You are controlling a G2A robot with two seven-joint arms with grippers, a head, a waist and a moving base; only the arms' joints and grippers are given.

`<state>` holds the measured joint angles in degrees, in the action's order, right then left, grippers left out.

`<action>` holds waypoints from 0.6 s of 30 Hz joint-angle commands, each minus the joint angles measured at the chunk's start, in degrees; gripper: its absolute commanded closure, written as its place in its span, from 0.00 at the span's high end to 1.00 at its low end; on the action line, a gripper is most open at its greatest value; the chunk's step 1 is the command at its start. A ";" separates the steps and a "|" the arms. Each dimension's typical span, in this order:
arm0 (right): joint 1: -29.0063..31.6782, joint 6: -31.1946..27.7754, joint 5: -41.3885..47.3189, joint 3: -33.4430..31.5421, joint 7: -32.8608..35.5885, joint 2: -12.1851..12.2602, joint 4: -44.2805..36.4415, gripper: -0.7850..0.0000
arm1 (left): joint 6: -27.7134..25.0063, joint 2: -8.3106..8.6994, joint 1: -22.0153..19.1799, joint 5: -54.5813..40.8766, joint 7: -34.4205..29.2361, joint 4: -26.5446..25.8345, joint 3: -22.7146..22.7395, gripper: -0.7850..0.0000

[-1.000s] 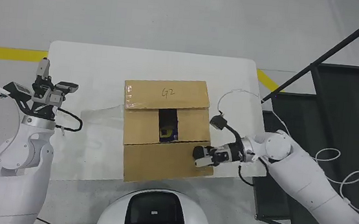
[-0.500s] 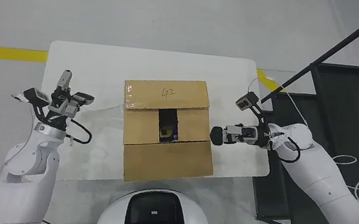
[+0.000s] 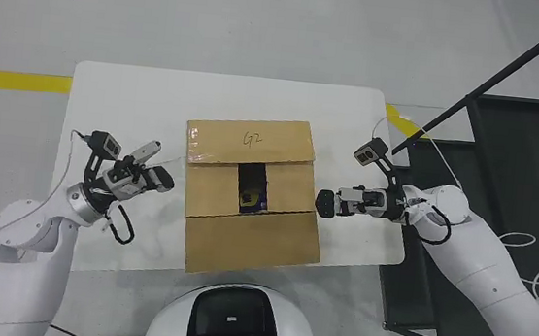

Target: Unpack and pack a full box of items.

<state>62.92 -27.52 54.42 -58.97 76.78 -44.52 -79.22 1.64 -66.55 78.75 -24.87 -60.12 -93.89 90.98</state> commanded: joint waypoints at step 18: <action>0.00 0.00 0.00 0.00 0.00 0.00 0.00 1.00 | -0.45 1.91 -8.86 3.69 -19.46 7.46 -1.98 1.00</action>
<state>62.92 -27.52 54.42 -58.97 76.78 -44.52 -79.22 1.20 -64.64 69.89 -21.18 -79.58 -86.43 88.99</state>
